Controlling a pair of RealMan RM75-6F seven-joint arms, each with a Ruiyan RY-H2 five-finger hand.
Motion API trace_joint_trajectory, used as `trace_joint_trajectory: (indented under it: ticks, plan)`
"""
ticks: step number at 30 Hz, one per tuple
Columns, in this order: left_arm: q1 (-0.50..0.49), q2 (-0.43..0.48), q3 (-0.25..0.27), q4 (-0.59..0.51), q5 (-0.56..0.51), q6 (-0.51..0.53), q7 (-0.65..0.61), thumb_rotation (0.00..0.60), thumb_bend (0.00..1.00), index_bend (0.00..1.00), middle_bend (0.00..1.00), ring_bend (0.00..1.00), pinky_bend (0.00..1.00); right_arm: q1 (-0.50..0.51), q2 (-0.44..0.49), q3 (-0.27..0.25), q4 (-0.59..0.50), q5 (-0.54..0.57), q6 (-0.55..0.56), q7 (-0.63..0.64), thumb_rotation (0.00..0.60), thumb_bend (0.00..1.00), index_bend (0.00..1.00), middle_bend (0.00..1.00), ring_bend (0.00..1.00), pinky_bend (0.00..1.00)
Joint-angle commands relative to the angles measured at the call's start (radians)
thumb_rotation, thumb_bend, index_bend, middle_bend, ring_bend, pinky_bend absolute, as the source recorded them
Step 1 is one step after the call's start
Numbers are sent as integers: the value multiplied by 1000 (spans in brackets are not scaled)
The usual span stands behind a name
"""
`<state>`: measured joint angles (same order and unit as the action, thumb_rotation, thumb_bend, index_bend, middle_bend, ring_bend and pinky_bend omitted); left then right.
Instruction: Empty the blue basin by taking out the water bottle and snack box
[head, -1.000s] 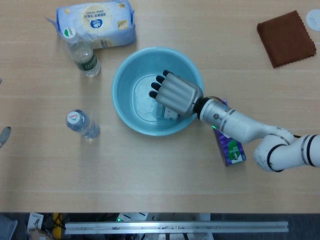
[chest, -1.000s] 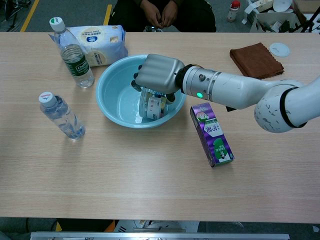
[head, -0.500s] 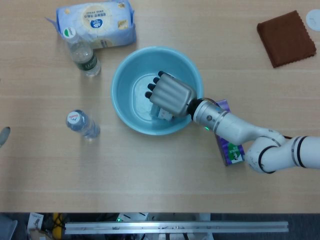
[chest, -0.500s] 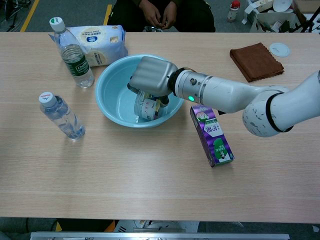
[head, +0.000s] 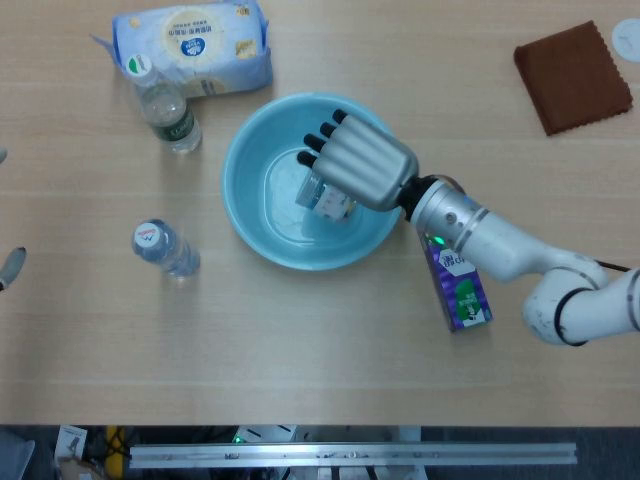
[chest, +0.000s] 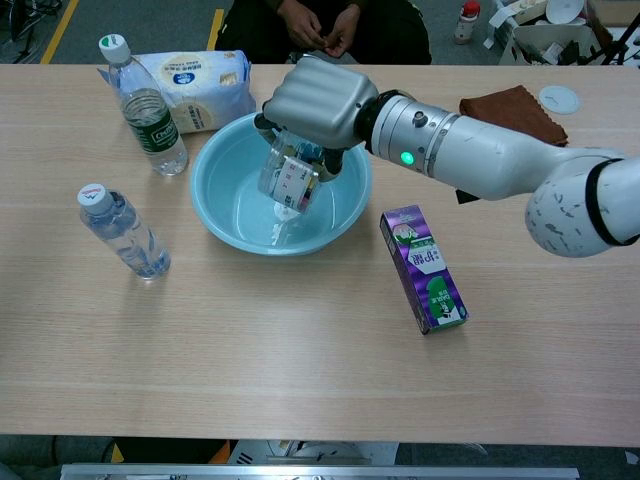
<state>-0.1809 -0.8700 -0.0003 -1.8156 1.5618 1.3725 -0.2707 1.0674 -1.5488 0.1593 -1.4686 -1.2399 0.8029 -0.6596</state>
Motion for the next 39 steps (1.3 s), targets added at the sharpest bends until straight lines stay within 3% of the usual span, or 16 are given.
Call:
trace_joint_trajectory:
  ticks: [1, 7, 13, 24, 31, 39]
  plan:
    - [-6, 1, -5, -1, -1, -5, 1, 600, 314, 33, 92, 53, 245, -53, 122, 21, -99, -10, 66, 59, 600, 6, 583, 523, 447, 451]
    - [-20, -3, -11, -3, 0, -21, 8, 600, 313, 33, 92, 53, 245, -154, 312, 4, -179, -40, 149, 151, 600, 5, 583, 523, 447, 451]
    - [-31, -10, -13, -15, -1, -36, 27, 600, 314, 33, 92, 53, 245, -226, 381, -53, -123, -57, 147, 236, 600, 5, 583, 523, 447, 451]
    - [-29, -17, -5, -44, 16, -30, 63, 600, 313, 33, 92, 53, 245, -262, 210, -139, 131, -102, 75, 273, 600, 5, 583, 523, 447, 451]
    - [-25, -14, 0, -43, 15, -29, 61, 600, 314, 33, 92, 53, 245, -264, 105, -138, 239, -89, 44, 271, 600, 5, 583, 523, 447, 451]
    - [-25, -14, 3, -39, 15, -30, 55, 600, 314, 33, 92, 53, 245, -260, 61, -125, 257, -76, 28, 240, 600, 6, 579, 495, 414, 454]
